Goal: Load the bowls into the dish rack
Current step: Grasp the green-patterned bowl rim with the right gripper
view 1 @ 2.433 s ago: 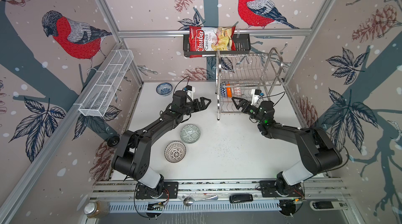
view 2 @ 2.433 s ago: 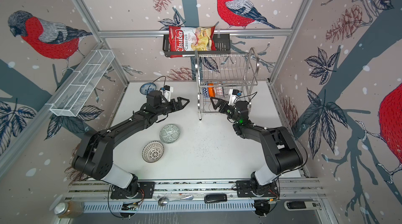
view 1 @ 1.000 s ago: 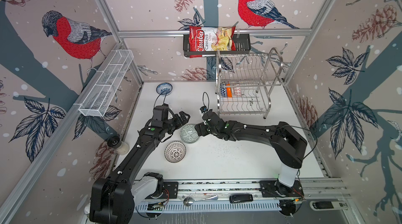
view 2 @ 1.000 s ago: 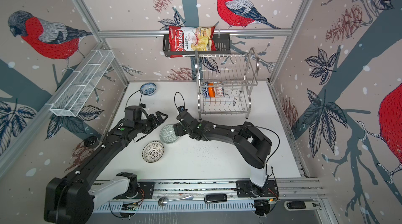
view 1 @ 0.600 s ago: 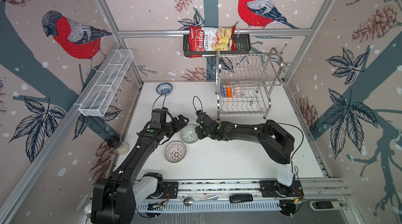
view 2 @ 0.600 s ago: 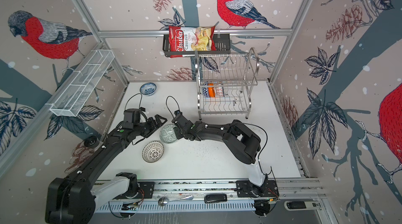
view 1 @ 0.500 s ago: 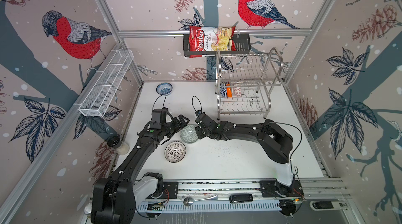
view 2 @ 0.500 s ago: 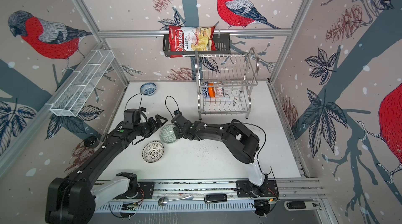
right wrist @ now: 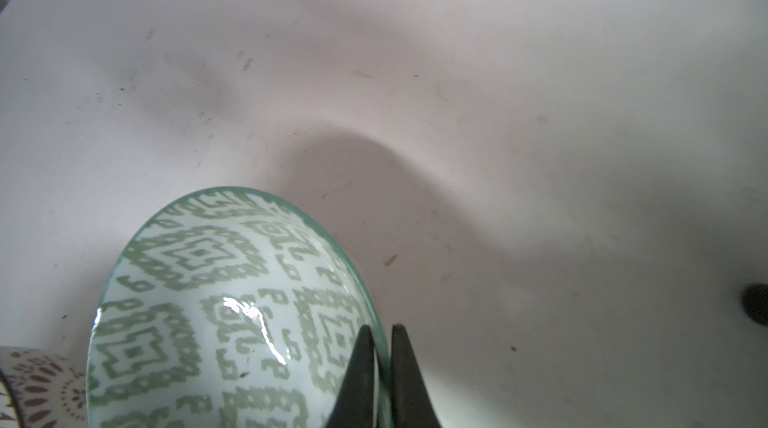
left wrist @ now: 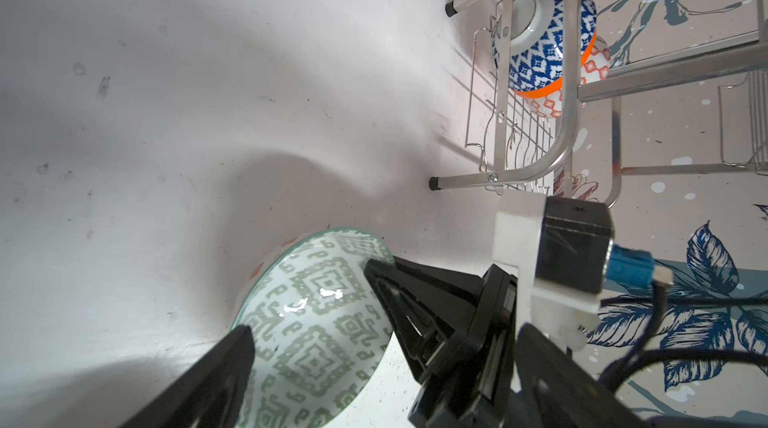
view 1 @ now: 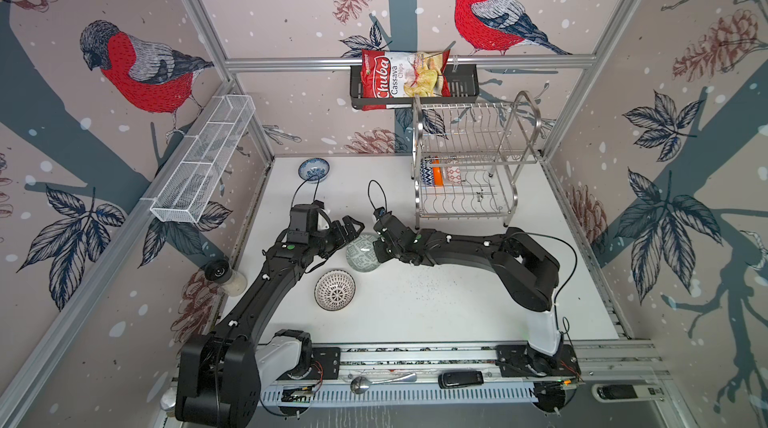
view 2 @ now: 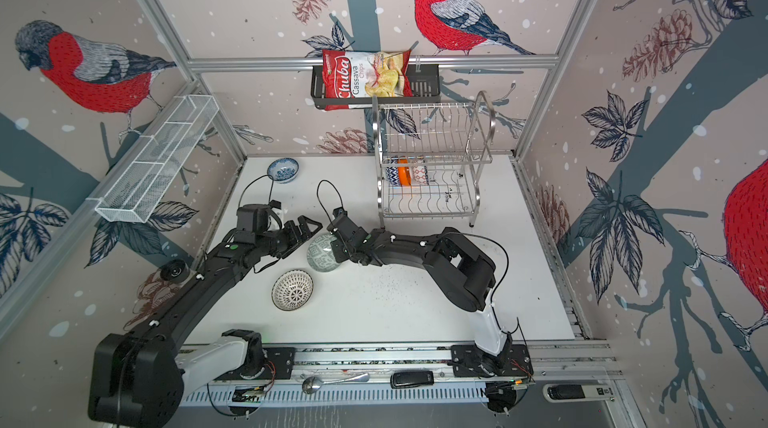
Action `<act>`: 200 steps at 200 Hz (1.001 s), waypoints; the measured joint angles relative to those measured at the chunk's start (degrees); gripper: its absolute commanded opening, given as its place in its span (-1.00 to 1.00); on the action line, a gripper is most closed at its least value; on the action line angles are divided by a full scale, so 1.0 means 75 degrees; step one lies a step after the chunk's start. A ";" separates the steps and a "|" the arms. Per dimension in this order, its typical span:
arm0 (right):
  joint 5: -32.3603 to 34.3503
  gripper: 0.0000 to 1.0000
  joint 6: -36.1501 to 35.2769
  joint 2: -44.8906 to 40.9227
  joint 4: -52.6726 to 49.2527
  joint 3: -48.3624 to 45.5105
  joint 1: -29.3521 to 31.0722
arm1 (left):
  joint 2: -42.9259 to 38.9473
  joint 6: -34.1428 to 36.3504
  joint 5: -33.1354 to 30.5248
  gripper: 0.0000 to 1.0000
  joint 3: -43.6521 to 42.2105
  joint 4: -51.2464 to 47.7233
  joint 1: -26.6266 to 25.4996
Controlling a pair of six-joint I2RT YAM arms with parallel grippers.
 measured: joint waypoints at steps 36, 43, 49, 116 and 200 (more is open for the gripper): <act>0.0294 -0.98 -0.0041 -0.1040 -0.0364 -0.1070 -0.0574 | 0.0178 -0.0009 0.0093 0.95 0.0315 0.0233 -0.0323; 0.0350 -0.98 -0.0061 -0.1274 -0.0425 -0.1309 -0.0697 | 0.0256 -0.0012 0.0119 0.95 0.0396 0.0294 -0.0472; 0.0396 -0.98 -0.0087 -0.1492 -0.0475 -0.1539 -0.0816 | 0.0329 -0.0026 0.0122 0.95 0.0475 0.0350 -0.0595; 0.0519 -0.93 -0.0385 -0.3879 -0.0682 -0.3940 -0.2401 | 0.1670 -0.0216 0.0157 0.96 0.1343 0.1346 -0.1638; 0.0283 -0.57 -0.0391 -0.4042 -0.0525 -0.4380 -0.3241 | 0.2119 -0.0201 0.0746 0.95 0.0699 0.2731 -0.1883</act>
